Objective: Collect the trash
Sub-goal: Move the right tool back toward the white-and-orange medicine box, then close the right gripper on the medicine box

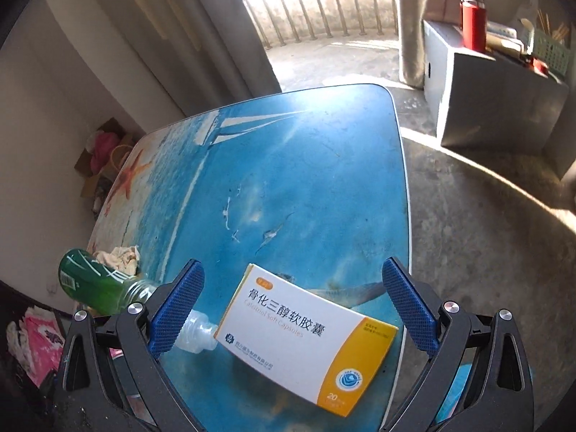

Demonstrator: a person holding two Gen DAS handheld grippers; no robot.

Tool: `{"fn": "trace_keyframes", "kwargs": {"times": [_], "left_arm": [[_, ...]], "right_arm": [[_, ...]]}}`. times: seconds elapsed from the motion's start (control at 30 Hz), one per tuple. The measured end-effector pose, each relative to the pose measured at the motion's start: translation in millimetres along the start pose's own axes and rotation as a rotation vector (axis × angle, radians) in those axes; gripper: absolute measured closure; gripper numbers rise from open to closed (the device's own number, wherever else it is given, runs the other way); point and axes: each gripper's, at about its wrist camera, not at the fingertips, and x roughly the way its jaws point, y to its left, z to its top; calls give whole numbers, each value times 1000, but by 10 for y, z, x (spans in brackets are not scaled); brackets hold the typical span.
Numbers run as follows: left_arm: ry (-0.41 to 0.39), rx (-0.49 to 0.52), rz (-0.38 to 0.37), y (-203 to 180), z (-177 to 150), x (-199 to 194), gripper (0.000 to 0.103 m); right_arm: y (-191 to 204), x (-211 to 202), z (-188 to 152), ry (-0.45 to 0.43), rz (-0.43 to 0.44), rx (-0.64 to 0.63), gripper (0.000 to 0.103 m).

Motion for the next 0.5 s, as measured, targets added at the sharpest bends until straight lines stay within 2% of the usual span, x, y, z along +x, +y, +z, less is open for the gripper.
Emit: {"fn": "trace_keyframes", "kwargs": {"times": [0.1,0.2,0.4,0.5], "left_arm": [[5,-22,10,80,-2,7,6],[6,-35,8,139,10,20,6],[9,-29,-9,154,57,48,6],[12,-19,-18,132,75,70,6]], "right_arm": [[-163,137,-29,49,34,94,8],[-189,172,-125,80,50,105,8],[-56,62,-449,143,86,31,8],[49,5,-560,142,23,-52,8]]}}
